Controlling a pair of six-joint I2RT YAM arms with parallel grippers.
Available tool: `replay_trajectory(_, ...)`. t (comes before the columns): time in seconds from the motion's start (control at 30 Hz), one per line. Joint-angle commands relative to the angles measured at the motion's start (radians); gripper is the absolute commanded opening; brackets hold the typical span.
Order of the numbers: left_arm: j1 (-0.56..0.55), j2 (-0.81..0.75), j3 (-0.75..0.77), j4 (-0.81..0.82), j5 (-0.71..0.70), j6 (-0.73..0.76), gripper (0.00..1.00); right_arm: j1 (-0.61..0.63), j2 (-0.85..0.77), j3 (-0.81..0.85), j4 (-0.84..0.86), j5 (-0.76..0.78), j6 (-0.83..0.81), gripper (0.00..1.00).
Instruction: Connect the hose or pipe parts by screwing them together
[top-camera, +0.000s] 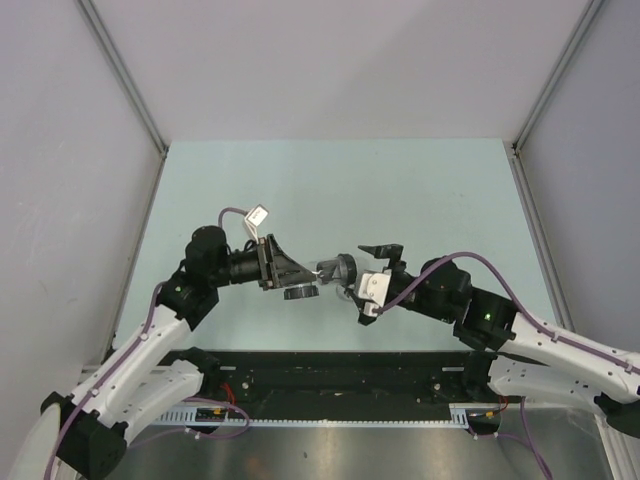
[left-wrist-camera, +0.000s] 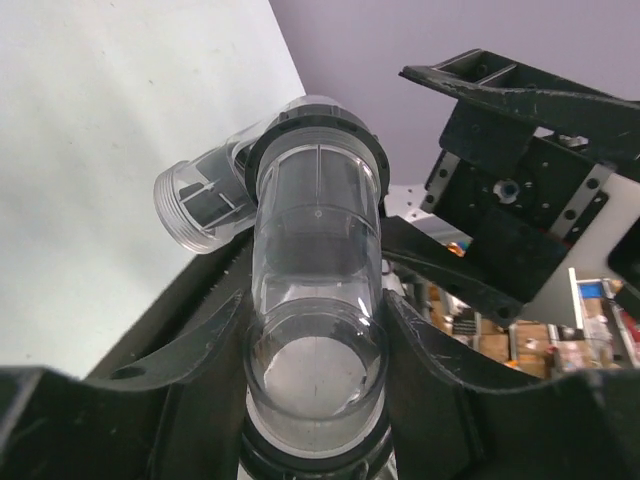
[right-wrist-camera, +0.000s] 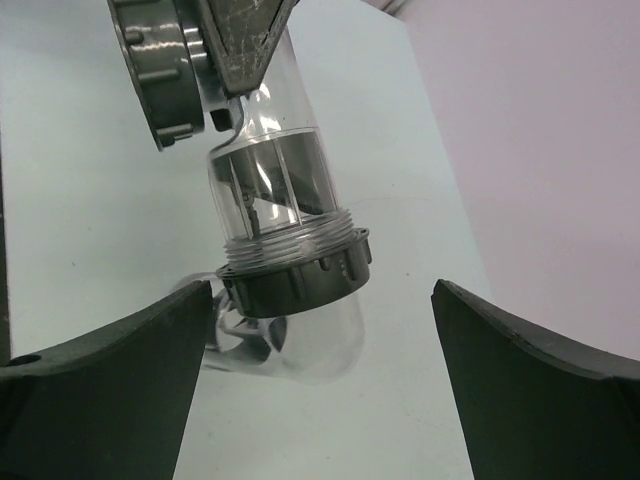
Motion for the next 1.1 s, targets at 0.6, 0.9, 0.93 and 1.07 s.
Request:
replay_trajectory(0.6,0.021,0.054,0.111,0.059,0.27,-0.004,0.0,0.063,0.083,-0.02,0.081,-0.015,-0.191,0.48)
replay_trajectory(0.9,-0.109,0.03,0.105,0.061,0.072,0.655,0.0,0.033,0.132,-0.009,0.068,-0.317,0.051,0.17)
replay_trajectory(0.93,-0.129,0.021,0.097,0.059,0.074,0.725,0.0,0.021,0.143,-0.009,0.068,-0.352,0.077,0.17)
replay_trajectory(1.07,-0.25,-0.051,0.033,0.059,0.077,1.145,0.0,-0.074,0.19,-0.009,0.069,-0.52,0.215,0.15)
